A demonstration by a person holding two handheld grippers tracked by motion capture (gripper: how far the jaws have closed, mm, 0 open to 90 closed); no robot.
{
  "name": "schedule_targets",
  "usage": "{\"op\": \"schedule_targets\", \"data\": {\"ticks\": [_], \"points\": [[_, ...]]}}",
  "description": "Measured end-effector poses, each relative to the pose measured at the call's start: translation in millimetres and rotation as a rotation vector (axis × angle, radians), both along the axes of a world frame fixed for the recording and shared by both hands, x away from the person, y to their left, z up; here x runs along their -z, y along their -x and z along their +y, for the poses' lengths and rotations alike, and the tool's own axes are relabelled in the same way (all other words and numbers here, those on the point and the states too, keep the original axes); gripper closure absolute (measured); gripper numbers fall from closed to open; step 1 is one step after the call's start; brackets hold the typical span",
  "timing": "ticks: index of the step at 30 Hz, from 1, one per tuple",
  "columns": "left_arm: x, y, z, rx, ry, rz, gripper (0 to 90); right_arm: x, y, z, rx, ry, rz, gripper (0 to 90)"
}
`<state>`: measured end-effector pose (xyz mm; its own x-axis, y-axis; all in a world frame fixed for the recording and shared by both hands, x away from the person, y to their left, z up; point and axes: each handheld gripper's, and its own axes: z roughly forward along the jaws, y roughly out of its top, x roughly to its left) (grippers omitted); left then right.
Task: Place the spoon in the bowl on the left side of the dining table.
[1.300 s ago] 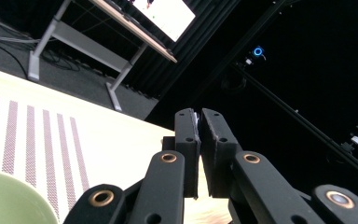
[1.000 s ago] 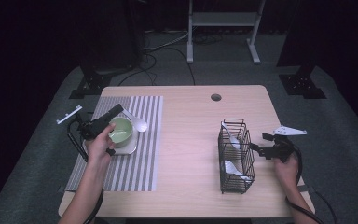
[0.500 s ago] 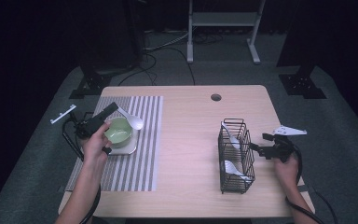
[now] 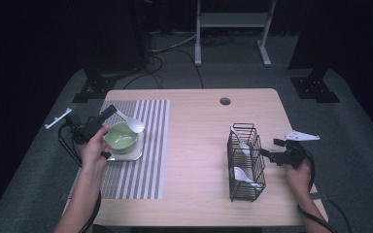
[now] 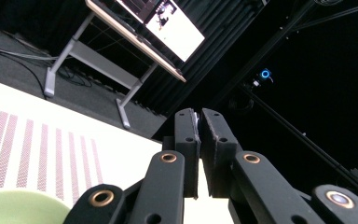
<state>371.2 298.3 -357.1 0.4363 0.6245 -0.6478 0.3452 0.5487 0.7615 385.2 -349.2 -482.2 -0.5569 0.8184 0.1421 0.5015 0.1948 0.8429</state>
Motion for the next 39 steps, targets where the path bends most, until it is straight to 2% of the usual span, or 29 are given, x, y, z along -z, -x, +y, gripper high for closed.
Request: {"op": "schedule_targets", "data": {"ticks": [16, 29, 39], "points": [[1.7, -0.2, 14.9, -0.039, 0.004, 0.01, 85.5, 0.0, 0.0, 0.0, 0.001, 0.0, 0.0, 13.7], [11.7, -1.2, 29.7, -0.085, 0.009, 0.041, 85.6, 0.0, -0.1, -0.1, 0.002, 0.0, 0.0, 13.7], [16.2, -0.7, 34.9, -0.098, 0.008, 0.05, 85.5, 0.0, -0.1, -0.1, 0.002, 0.0, 0.0, 13.7]]}}
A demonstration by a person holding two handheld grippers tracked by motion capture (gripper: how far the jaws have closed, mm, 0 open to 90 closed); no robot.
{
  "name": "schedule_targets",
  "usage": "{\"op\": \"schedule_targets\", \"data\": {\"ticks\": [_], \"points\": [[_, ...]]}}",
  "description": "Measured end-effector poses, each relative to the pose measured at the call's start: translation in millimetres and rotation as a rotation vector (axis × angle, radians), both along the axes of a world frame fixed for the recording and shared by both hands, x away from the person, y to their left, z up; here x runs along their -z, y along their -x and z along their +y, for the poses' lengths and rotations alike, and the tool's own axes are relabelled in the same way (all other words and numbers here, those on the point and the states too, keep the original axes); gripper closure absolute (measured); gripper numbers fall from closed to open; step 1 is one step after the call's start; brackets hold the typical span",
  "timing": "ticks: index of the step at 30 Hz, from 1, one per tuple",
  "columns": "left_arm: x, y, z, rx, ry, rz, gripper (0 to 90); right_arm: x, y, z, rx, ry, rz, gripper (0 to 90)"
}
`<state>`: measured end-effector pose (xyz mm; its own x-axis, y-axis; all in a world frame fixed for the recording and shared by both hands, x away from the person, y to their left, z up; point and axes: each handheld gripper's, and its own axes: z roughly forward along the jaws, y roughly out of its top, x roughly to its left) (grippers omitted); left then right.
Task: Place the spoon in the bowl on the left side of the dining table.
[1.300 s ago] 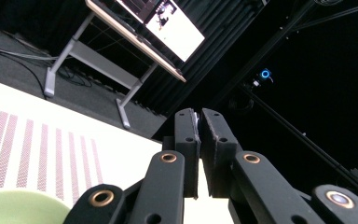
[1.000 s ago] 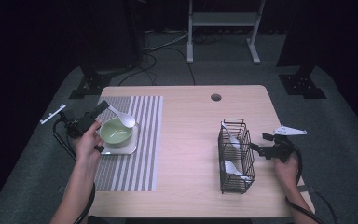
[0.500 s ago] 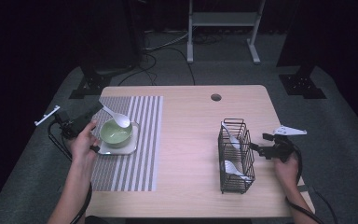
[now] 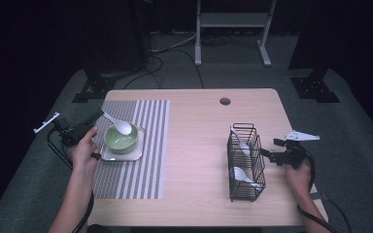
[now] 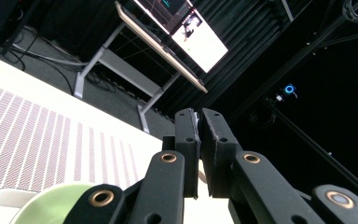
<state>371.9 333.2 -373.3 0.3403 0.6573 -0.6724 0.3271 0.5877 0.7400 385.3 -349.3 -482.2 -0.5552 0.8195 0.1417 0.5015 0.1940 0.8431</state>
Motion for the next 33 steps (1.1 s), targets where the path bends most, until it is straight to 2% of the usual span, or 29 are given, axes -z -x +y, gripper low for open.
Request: {"op": "schedule_targets", "data": {"ticks": [22, 33], "points": [[17.3, 0.8, 19.2, -0.058, 0.015, 0.045, 85.5, 0.1, -0.3, -0.5, 0.002, -0.004, 0.002, 13.7], [21.4, 1.5, 22.5, -0.068, 0.011, 0.054, 85.5, 0.1, -0.4, -0.4, 0.002, -0.003, 0.002, 13.7]]}}
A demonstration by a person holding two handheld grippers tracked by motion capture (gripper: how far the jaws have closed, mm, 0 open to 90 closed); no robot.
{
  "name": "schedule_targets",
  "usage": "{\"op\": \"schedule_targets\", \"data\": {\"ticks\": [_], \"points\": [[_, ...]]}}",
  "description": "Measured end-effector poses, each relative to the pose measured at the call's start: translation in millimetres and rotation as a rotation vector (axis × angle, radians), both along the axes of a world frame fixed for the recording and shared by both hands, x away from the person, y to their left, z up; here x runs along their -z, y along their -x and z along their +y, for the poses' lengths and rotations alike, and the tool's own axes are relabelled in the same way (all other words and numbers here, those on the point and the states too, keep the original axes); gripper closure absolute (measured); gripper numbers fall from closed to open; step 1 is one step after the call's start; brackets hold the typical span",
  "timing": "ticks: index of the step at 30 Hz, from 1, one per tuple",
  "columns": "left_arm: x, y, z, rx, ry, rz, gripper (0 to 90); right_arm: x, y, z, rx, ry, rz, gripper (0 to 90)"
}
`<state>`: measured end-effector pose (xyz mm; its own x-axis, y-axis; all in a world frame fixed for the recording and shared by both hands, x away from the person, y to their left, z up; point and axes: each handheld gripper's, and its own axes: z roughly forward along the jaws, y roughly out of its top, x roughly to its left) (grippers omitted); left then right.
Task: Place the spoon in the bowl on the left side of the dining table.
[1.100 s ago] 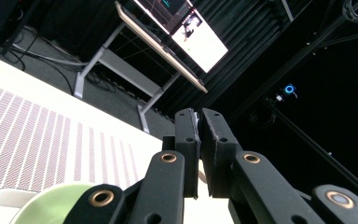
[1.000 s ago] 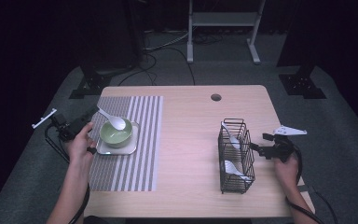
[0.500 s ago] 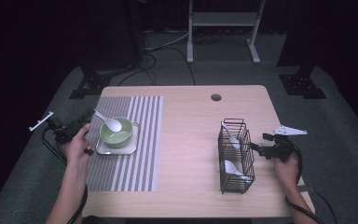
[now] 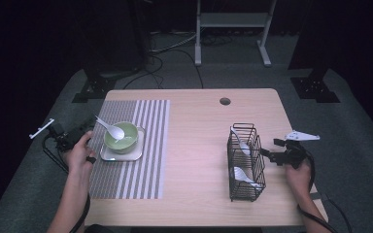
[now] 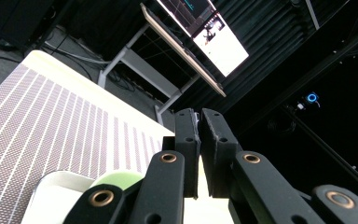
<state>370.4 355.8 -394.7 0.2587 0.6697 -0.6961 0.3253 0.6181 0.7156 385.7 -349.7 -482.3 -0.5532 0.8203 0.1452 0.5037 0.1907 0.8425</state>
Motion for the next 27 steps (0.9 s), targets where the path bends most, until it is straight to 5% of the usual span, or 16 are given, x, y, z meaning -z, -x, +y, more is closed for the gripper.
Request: {"op": "schedule_targets", "data": {"ticks": [27], "points": [[11.6, 1.2, 14.8, -0.041, -0.006, 0.038, 85.5, 0.0, 0.1, 0.1, 0.002, 0.001, -0.001, 13.7]]}}
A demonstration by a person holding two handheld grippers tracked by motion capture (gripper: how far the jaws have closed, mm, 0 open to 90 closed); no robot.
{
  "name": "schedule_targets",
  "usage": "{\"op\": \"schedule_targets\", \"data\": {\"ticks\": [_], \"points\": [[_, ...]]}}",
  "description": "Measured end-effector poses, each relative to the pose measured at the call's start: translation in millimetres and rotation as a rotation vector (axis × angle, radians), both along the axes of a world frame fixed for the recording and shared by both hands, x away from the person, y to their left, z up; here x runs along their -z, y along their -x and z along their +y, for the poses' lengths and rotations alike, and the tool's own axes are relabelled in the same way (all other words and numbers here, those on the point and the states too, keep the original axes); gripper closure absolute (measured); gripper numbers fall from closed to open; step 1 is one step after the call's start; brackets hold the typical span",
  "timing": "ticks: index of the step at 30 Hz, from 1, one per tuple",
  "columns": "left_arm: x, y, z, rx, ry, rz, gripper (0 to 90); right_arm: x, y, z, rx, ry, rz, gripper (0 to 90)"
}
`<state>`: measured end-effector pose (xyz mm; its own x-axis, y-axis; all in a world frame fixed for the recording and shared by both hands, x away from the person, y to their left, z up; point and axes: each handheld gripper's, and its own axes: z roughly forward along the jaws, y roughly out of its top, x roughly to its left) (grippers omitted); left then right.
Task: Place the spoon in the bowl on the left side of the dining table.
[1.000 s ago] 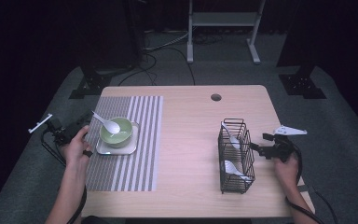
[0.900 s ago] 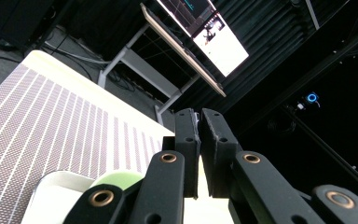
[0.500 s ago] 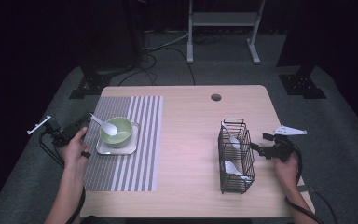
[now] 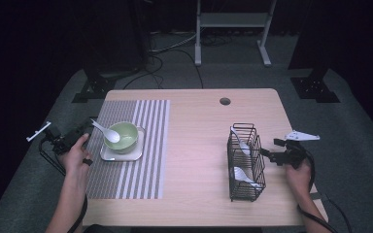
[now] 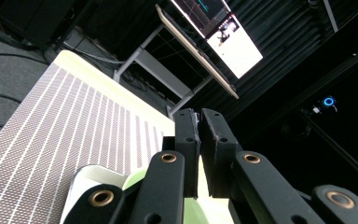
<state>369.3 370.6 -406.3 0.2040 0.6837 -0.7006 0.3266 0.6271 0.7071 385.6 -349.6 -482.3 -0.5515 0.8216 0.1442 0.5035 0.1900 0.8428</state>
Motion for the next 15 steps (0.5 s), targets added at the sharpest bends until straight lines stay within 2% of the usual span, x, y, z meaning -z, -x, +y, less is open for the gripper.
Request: {"op": "schedule_targets", "data": {"ticks": [15], "points": [[10.7, -0.5, 4.6, -0.016, -0.002, 0.028, 85.4, 0.0, 0.1, 0.0, 0.0, 0.002, -0.001, 13.7]]}}
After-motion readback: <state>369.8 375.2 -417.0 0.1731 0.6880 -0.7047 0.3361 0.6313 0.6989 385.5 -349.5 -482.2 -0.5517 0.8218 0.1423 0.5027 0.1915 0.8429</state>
